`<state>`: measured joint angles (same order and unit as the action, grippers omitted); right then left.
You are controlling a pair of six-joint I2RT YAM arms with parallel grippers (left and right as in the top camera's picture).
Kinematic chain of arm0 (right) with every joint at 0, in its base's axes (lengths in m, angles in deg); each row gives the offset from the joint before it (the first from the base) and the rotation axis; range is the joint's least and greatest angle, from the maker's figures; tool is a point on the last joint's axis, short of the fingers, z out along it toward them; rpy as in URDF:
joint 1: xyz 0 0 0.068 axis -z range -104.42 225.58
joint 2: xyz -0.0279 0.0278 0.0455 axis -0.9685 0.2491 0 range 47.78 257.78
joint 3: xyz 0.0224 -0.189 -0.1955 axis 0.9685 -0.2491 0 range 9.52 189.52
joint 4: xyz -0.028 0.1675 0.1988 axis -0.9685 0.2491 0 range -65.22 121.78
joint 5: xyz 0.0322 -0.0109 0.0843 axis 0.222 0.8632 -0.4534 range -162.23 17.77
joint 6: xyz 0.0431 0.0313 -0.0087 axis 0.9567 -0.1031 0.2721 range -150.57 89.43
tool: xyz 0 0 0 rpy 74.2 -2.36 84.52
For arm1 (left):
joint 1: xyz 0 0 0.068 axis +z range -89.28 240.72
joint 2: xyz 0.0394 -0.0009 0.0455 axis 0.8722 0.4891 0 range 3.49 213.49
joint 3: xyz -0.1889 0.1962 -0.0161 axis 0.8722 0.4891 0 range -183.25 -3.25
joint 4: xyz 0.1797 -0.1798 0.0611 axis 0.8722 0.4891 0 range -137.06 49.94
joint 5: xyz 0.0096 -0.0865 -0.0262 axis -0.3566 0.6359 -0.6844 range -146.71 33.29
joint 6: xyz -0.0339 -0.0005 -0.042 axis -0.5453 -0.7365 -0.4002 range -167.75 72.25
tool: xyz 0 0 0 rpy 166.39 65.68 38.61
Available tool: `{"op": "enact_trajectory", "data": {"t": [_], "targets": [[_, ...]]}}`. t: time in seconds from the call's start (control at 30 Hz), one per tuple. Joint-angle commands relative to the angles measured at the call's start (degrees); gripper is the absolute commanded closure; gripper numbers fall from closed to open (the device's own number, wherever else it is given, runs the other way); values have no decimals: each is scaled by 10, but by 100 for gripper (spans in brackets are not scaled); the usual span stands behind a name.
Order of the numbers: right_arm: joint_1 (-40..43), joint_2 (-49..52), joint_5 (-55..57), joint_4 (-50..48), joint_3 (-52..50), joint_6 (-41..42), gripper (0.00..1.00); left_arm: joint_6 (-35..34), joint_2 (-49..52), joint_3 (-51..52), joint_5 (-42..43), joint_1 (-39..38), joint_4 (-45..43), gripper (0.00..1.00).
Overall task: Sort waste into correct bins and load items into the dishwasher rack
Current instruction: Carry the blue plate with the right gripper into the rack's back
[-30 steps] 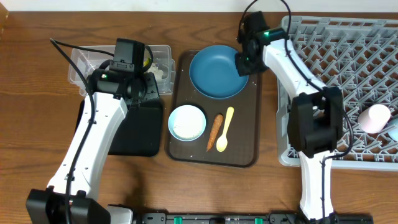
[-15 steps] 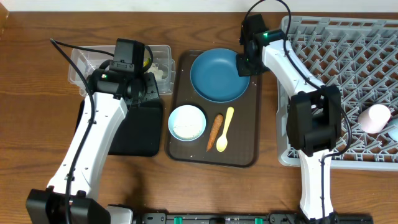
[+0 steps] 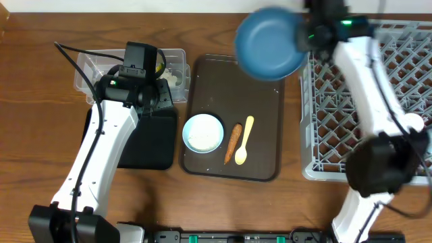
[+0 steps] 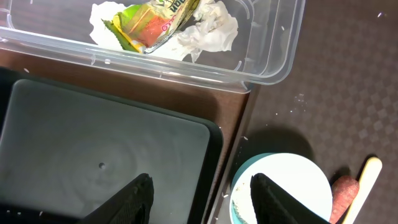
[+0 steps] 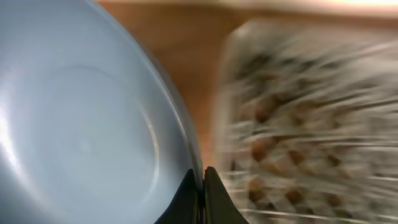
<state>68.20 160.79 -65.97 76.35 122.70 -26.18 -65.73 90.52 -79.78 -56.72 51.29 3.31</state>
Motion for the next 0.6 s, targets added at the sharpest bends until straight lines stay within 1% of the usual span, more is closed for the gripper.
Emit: {"op": "enact_trajectory", "data": {"t": [0.0, 0.1, 0.3, 0.37, 0.57], "targets": [[33, -63, 124, -17, 5, -66, 99, 3, 1, -6, -7, 2, 1, 47], [61, -94, 207, -48, 5, -141, 99, 3, 1, -6, -7, 2, 1, 47], [118, -112, 338, -118, 5, -238, 99, 3, 1, -6, -7, 2, 1, 46], [136, -110, 356, -139, 5, -268, 99, 3, 1, -6, -7, 2, 1, 47], [202, -99, 358, -208, 5, -350, 99, 3, 1, -6, -7, 2, 2, 46]]}}
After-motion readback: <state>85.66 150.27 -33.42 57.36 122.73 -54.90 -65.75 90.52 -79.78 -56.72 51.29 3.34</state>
